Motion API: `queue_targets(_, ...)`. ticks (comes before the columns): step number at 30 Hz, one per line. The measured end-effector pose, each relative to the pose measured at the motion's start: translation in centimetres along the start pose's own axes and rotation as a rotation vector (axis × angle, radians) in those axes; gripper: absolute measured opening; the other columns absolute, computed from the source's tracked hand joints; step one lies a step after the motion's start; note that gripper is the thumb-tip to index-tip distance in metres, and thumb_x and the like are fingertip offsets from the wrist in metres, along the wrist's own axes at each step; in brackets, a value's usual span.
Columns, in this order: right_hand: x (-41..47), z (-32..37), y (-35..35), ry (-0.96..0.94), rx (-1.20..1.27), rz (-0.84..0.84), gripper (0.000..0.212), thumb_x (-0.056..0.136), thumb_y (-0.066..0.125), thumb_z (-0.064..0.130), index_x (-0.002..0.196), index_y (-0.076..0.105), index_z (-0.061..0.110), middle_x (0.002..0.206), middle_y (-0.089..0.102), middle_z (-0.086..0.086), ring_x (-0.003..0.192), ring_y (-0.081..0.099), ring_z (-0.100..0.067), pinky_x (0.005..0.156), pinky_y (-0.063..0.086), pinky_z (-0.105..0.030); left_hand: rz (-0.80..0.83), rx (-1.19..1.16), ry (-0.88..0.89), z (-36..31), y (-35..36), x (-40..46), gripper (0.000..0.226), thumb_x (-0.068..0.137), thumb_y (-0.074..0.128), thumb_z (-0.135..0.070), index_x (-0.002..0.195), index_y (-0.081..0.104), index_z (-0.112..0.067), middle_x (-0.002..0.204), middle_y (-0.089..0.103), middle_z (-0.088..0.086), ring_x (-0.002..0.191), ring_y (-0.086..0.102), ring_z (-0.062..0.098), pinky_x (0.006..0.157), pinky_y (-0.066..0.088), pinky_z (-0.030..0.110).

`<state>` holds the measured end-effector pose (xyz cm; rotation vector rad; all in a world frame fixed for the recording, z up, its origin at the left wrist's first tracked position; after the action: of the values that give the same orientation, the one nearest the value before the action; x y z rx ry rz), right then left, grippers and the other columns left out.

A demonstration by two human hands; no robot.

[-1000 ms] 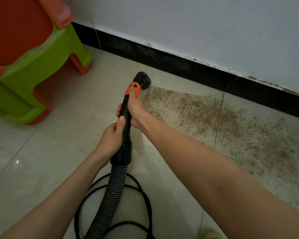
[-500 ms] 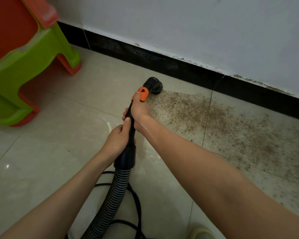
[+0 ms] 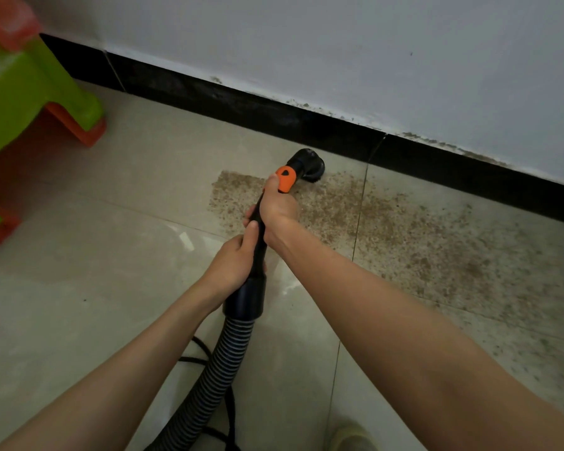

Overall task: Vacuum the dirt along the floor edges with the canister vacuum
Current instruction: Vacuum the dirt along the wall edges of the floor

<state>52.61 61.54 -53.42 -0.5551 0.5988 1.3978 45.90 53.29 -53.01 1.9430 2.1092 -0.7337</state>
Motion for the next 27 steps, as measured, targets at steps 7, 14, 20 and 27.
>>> queue_targets(7, 1.3, 0.4, -3.0, -0.002, 0.019, -0.064, 0.053, 0.102, 0.04, 0.047, 0.07, 0.052, 0.007, 0.049, 0.054, -0.006, 0.044, 0.052, -0.021, 0.06, 0.051, -0.036, 0.049, 0.054, 0.026, -0.6, 2.7, 1.1, 0.061, 0.099, 0.022, -0.052, 0.075, 0.062, -0.013, 0.064, 0.067, 0.003, 0.065, 0.065, 0.017, 0.063, 0.05, 0.026)
queue_targets(14, 2.0, 0.8, -2.1, -0.01, 0.001, -0.071, 0.059, 0.101, 0.034, 0.05, 0.067, 0.054, 0.006, 0.048, 0.055, -0.007, 0.045, 0.054, -0.023, 0.064, 0.053, -0.037, 0.051, 0.092, 0.041, -1.1, 1.7, 1.8, 0.063, 0.099, 0.021, -0.051, 0.079, 0.062, -0.009, 0.069, 0.066, 0.007, 0.071, 0.065, 0.023, 0.071, 0.05, 0.033)
queue_targets(20, 1.0, 0.8, 3.7, 0.007, 0.033, 0.027, 0.053, 0.1, 0.037, 0.049, 0.071, 0.051, 0.007, 0.037, 0.05, -0.003, 0.037, 0.05, -0.019, 0.051, 0.048, -0.03, -0.093, 0.125, 0.026, -0.5, -3.4, 1.4, 0.061, 0.099, 0.021, -0.051, 0.087, 0.062, -0.008, 0.081, 0.067, 0.013, 0.08, 0.065, 0.027, 0.078, 0.051, 0.037)
queue_targets(27, -1.7, -1.3, 11.2, 0.069, -0.033, 0.193, 0.048, 0.1, 0.04, 0.05, 0.078, 0.049, 0.008, 0.051, 0.052, -0.007, 0.04, 0.051, -0.018, 0.045, 0.047, -0.028, -0.237, 0.054, -0.019, 1.7, -9.4, -1.3, 0.058, 0.101, 0.02, -0.048, 0.086, 0.061, -0.009, 0.078, 0.067, 0.013, 0.077, 0.064, 0.027, 0.075, 0.051, 0.036)
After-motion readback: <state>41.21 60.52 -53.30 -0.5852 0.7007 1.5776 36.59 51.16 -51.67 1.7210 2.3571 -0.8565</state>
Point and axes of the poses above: each hand's wrist, its own x-axis towards the middle knuckle, its own y-axis out of the palm, z = x × y, the point moved 5 cm from there along x, towards the middle knuckle
